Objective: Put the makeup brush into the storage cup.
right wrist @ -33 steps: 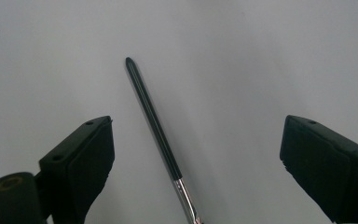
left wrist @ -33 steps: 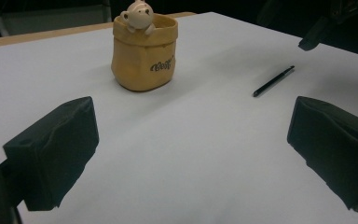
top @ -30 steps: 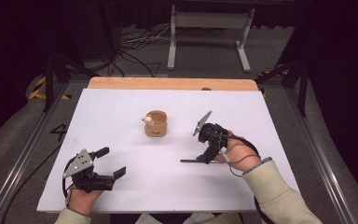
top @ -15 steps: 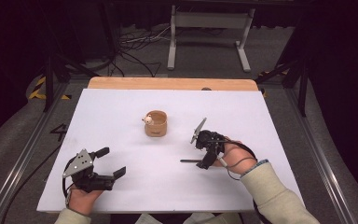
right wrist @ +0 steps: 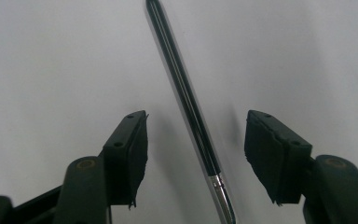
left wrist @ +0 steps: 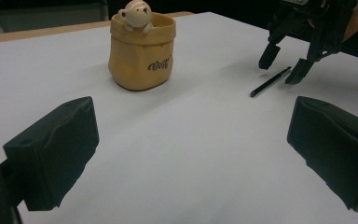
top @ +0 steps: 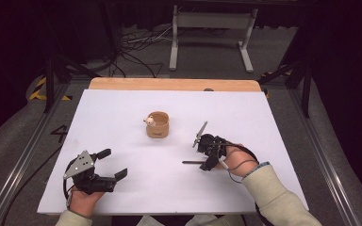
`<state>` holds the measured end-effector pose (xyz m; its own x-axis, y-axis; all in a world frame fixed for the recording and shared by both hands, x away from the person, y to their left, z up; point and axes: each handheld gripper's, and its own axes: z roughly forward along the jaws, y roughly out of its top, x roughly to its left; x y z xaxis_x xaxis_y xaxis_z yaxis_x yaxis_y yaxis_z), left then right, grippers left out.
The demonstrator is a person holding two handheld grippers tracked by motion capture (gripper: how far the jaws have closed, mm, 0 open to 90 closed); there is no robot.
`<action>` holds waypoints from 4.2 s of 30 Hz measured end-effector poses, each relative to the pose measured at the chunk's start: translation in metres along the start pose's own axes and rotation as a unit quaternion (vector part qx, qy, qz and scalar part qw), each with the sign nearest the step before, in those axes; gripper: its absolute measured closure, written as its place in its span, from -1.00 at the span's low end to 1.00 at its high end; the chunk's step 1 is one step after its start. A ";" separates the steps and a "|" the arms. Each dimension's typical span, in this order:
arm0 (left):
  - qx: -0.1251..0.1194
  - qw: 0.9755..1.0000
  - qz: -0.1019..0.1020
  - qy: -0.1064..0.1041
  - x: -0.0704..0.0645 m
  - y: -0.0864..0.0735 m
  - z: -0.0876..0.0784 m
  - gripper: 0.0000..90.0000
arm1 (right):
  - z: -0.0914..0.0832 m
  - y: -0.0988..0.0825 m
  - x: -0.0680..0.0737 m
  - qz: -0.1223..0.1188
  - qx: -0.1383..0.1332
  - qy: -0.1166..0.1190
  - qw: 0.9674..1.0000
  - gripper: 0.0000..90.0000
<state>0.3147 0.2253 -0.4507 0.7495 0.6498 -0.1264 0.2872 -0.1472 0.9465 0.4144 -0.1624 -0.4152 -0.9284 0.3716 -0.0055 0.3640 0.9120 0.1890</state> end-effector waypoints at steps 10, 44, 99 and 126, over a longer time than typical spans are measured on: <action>0.000 1.000 -0.001 -0.002 0.000 0.000 0.000 -0.94 | 0.002 -0.001 -0.004 0.007 0.010 0.009 1.000 0.27; -0.006 1.000 0.018 -0.010 -0.002 0.005 -0.002 -0.90 | 0.003 0.001 -0.005 -0.024 0.027 0.011 0.999 0.86; 0.081 0.957 0.114 -0.254 -0.041 0.077 0.082 -0.48 | -0.086 0.063 0.065 -0.199 0.022 0.011 0.980 0.86; 0.138 0.939 0.160 -0.270 -0.054 0.072 0.093 0.74 | -0.078 0.081 0.080 -0.229 0.040 0.026 0.972 0.86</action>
<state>0.3503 0.1101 -0.4035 0.9957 0.0775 -0.0503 0.0828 -0.5076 0.8576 0.3638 -0.0720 -0.3237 -0.9962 -0.0846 -0.0214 -0.0863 0.9911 0.1012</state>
